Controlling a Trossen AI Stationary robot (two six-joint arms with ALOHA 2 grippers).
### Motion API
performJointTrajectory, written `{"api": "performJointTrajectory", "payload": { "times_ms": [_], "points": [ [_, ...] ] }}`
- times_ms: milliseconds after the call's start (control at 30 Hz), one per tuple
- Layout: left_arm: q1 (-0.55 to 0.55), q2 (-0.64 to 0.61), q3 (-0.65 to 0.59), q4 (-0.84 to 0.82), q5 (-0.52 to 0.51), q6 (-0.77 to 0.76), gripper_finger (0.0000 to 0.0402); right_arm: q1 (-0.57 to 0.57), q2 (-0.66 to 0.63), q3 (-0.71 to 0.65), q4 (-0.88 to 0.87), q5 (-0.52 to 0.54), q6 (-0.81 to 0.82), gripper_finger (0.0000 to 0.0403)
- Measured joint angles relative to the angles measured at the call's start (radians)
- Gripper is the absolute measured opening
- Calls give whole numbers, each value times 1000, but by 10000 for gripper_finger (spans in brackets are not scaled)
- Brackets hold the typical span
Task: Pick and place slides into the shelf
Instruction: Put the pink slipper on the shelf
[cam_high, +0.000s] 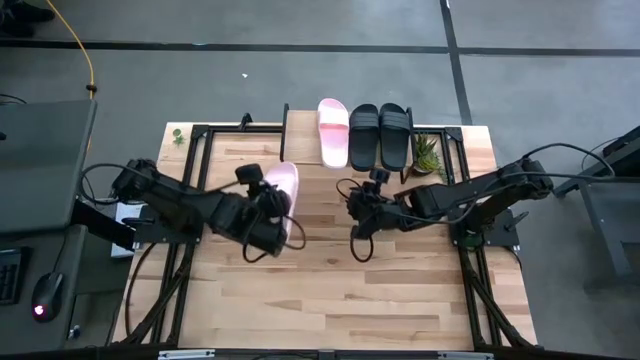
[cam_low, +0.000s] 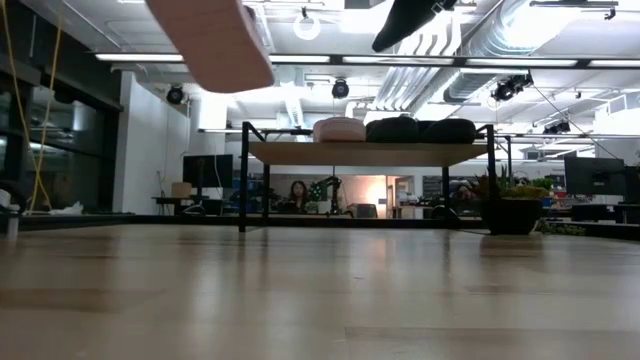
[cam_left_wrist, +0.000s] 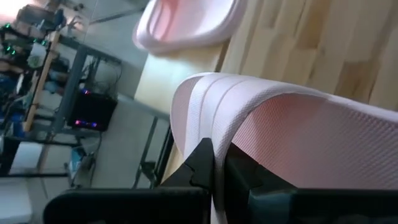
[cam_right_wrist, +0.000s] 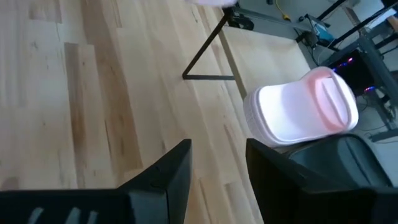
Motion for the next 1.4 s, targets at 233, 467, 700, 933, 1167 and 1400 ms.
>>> {"api": "performJointTrajectory", "payload": {
  "times_ms": [233,467,700,933,1167,1400],
  "points": [
    [74,-46,0,273,51,295,4,-31,-4,0,48,-55,-81,142],
    [164,-64,0,378,107,437,4,-72,-4,0,61,-162,-128,142],
    [274,-69,0,442,169,528,4,-121,-94,-152,263,-293,-223,142],
    [362,-71,0,560,258,637,4,-186,-337,-335,291,-355,-127,142],
    [437,-71,0,592,275,696,4,-176,-554,-454,288,-357,-78,142],
    [505,-71,0,608,289,722,4,-160,-606,-472,287,-357,-54,142]
  ]
}}
